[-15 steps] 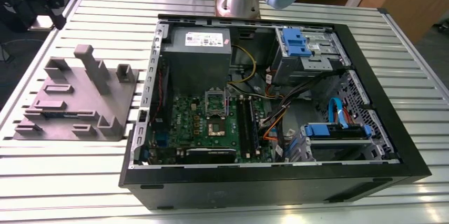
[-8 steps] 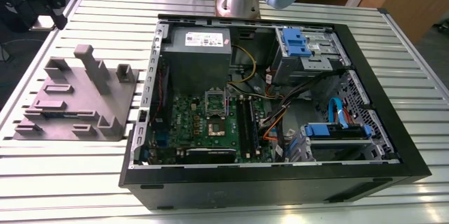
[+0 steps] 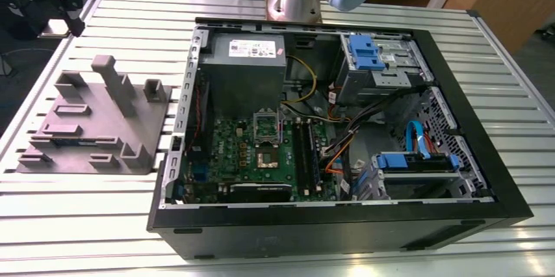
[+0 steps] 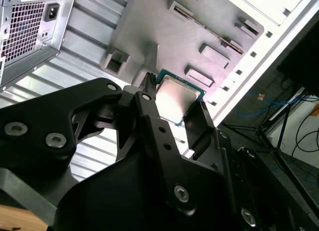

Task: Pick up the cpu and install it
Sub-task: 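Pick up the cpu and move it towards the insertion slot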

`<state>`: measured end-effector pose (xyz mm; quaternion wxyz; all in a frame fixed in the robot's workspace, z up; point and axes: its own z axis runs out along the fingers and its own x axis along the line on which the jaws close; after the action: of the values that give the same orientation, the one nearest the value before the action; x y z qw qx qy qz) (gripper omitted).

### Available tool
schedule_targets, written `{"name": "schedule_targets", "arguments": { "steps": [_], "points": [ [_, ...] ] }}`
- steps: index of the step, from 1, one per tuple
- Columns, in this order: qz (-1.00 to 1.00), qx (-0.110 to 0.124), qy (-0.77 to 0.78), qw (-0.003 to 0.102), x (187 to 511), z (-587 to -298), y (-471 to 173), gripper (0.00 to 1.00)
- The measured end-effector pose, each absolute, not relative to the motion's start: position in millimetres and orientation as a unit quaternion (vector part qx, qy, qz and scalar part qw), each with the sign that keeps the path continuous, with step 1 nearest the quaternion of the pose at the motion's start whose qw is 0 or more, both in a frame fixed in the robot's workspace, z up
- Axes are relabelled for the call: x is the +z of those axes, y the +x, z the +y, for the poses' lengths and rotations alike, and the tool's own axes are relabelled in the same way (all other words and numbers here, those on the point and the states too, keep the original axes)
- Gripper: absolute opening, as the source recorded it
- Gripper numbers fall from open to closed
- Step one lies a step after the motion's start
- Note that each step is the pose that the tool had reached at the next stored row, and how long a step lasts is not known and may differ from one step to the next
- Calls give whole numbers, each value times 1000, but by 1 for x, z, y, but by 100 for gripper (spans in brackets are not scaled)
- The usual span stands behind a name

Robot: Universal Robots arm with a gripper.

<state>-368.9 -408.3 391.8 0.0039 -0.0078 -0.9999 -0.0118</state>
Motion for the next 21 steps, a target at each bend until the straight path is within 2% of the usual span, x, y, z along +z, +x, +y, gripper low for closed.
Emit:
{"name": "schedule_targets", "arguments": {
  "steps": [21],
  "points": [
    [-1000,-12,-8,4,392,-418,-361,47]
  ]
}}
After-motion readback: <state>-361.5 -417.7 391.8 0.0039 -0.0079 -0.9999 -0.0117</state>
